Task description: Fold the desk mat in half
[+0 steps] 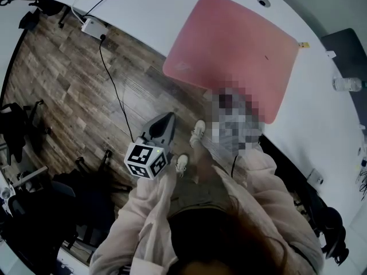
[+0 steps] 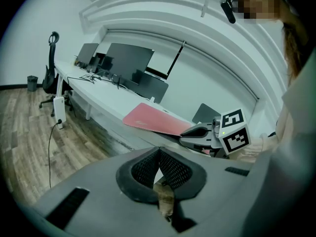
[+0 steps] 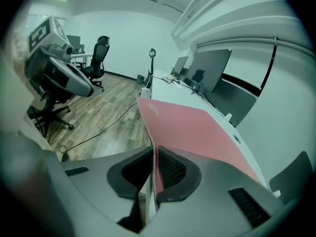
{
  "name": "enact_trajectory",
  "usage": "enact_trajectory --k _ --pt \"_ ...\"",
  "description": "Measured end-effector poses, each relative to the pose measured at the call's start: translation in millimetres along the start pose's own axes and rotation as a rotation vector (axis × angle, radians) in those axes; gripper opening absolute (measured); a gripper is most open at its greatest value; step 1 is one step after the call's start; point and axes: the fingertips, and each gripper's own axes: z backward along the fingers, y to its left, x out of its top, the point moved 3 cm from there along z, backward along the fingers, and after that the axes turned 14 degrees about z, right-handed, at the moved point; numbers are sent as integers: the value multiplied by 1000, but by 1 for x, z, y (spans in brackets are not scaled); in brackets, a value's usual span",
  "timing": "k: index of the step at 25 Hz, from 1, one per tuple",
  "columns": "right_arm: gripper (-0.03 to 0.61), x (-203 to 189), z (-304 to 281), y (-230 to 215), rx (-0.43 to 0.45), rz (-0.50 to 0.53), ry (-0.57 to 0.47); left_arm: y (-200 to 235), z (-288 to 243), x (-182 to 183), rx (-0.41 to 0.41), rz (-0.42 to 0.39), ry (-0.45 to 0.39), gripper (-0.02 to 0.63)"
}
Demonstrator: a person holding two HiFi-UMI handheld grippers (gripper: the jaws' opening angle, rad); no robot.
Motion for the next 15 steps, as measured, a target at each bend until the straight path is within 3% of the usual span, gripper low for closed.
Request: enact_trajectory --k 6,15 --pt "34 4 9 -16 69 -39 -37 -12 -11 10 -6 -20 -4 26" --pt "34 7 17 -35 171 -12 -90 -37 -35 30 -19 -68 -15 26"
